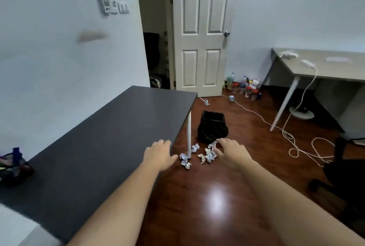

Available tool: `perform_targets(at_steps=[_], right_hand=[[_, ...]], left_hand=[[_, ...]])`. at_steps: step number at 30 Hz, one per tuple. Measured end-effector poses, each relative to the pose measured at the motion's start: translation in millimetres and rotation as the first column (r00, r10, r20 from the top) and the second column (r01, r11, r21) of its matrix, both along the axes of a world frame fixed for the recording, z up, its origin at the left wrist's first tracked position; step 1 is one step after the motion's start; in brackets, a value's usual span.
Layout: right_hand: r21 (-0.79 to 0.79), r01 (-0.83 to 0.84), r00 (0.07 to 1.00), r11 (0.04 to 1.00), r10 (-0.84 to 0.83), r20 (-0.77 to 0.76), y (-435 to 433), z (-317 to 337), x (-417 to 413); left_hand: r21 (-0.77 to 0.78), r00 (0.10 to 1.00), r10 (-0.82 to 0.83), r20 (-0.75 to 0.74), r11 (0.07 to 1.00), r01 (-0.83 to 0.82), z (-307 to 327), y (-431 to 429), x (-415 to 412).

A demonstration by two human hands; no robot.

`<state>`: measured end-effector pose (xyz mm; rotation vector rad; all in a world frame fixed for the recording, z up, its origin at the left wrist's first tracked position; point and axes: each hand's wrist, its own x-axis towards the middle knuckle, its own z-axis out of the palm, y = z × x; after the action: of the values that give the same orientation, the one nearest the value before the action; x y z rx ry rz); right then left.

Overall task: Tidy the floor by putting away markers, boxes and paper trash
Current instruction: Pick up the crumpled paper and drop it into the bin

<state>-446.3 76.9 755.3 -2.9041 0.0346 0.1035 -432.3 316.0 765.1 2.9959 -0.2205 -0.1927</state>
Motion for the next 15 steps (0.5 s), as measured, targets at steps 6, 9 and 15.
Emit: perform_targets(at_steps=[6,9,15], right_hand=[[0.0,0.08,0.995,0.997,-0.08,-0.063,-58.6,1.3,104.7],[0.053,0.163,0.985,0.985,-0.159,-0.063,-94.0,-7.5,152.9],[0.095,0.254,0.958,0.962,-0.237,-0.161,-166.1,-43.2,233.3]], left_hand=[[-0.009,0.993,-0.119,-0.027,0.993,0.118,-5.4,-53.3,136.7],[-0.01,0.983,-0.184,-0.013,0.983,0.184,-0.6,-92.3,205.5],[-0.015,0.953,-0.286,-0.101,0.958,0.286,-31.7,-174.3,302.1]])
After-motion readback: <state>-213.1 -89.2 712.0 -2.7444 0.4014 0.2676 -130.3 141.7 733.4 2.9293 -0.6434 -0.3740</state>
